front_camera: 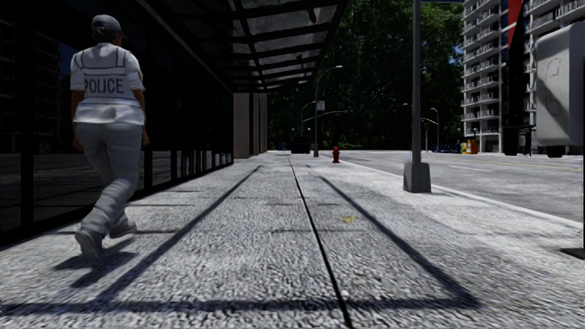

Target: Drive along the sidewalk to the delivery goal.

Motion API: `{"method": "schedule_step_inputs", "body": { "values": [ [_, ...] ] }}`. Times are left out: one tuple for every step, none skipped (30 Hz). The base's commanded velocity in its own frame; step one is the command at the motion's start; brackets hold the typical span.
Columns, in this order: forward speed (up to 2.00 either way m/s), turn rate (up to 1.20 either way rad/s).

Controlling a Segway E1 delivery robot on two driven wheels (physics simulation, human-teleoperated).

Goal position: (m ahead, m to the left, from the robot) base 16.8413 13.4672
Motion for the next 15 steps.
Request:
{"method": "schedule_step_inputs", "body": {
  "values": [
    [2.0,0.0],
    [2.0,0.0],
    [2.0,0.0],
    [2.0,0.0],
    [2.0,0.0],
    [2.0,0.0],
    [2.0,0.0],
    [2.0,0.0],
    [2.0,0.0],
    [2.0,0.0],
    [2.0,0.0],
    [2.0,0.0],
    [2.0,0.0],
    [2.0,0.0],
    [2.0,0.0]
  ]
}}
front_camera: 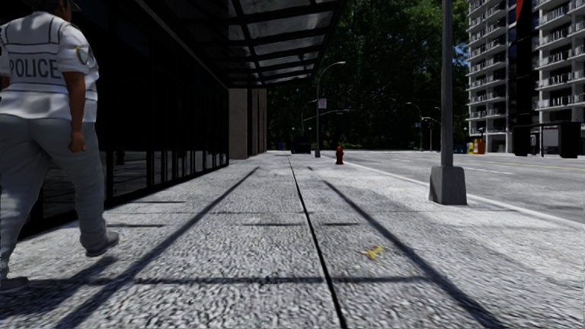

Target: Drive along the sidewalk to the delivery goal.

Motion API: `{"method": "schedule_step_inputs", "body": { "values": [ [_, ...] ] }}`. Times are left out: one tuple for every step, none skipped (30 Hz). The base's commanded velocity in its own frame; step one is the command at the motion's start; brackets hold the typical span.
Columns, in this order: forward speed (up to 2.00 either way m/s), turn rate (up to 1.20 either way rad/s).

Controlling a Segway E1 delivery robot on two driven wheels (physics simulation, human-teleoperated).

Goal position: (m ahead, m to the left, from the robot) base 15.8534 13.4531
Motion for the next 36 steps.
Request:
{"method": "schedule_step_inputs", "body": {
  "values": [
    [2.0,0.0],
    [2.0,0.0],
    [2.0,0.0],
    [2.0,0.0],
    [2.0,0.0],
    [2.0,0.0],
    [2.0,0.0],
    [2.0,0.0],
    [2.0,0.0],
    [2.0,0.0],
    [2.0,0.0],
    [2.0,0.0],
    [2.0,0.0],
    [2.0,0.0],
    [2.0,0.0],
    [2.0,0.0],
    [2.0,0.0],
    [2.0,0.0],
    [2.0,0.0],
    [2.0,0.0],
    [2.0,0.0],
    [2.0,0.0],
    [2.0,0.0],
    [2.0,0.0],
    [2.0,0.0],
    [2.0,0.0],
    [2.0,0.0],
    [2.0,0.0],
    [2.0,0.0],
    [2.0,0.0],
    [2.0,0.0],
    [2.0,0.0],
    [2.0,0.0],
    [2.0,0.0],
    [2.0,0.0],
    [2.0,0.0]
  ]
}}
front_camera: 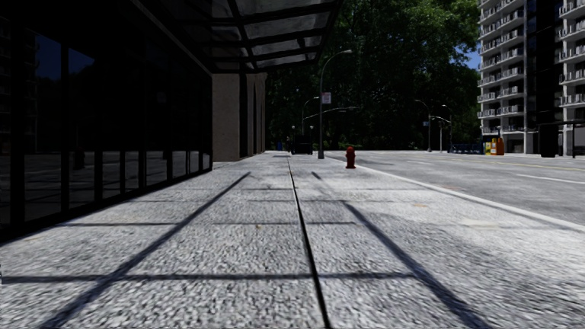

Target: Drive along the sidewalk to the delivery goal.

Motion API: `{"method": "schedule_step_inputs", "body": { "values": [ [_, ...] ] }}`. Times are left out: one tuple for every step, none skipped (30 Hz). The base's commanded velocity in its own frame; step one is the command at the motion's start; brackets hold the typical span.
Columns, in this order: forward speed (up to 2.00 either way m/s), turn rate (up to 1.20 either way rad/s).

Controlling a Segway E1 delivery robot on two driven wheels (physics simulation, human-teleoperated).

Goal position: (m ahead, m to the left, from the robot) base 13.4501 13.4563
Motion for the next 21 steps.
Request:
{"method": "schedule_step_inputs", "body": {
  "values": [
    [2.0,0.0],
    [2.0,0.0],
    [2.0,0.0],
    [2.0,0.0],
    [2.0,0.0],
    [2.0,0.0],
    [2.0,0.0],
    [2.0,0.0],
    [2.0,0.0],
    [2.0,0.0],
    [2.0,0.0],
    [2.0,0.0],
    [2.0,0.0],
    [2.0,0.0],
    [2.0,0.0],
    [2.0,0.0],
    [2.0,0.0],
    [2.0,0.0],
    [2.0,0.0],
    [2.0,0.0],
    [2.0,0.0]
  ]
}}
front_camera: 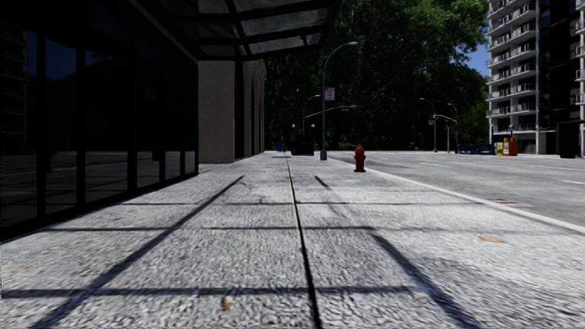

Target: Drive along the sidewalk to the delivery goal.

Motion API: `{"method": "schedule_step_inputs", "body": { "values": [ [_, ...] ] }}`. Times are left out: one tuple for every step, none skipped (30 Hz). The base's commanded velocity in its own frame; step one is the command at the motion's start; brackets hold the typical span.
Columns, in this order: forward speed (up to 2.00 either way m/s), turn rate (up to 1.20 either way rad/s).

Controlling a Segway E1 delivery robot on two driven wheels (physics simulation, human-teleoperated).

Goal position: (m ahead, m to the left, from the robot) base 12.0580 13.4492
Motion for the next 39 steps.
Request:
{"method": "schedule_step_inputs", "body": {
  "values": [
    [2.0,0.0],
    [2.0,0.0],
    [2.0,0.0],
    [2.0,0.0],
    [2.0,0.0],
    [2.0,0.0],
    [2.0,0.0],
    [2.0,0.0],
    [2.0,0.0],
    [2.0,0.0],
    [2.0,0.0],
    [2.0,0.0],
    [2.0,0.0],
    [2.0,0.0],
    [2.0,0.0],
    [2.0,0.0],
    [2.0,0.0],
    [2.0,0.0],
    [2.0,0.0],
    [2.0,0.0],
    [2.0,0.0],
    [2.0,0.0],
    [2.0,0.0],
    [2.0,0.0],
    [2.0,0.0],
    [2.0,0.0],
    [2.0,0.0],
    [2.0,0.0],
    [2.0,0.0],
    [2.0,0.0],
    [2.0,0.0],
    [2.0,0.0],
    [2.0,0.0],
    [2.0,0.0],
    [2.0,0.0],
    [2.0,0.0],
    [2.0,0.0],
    [2.0,0.0],
    [2.0,0.0]
  ]
}}
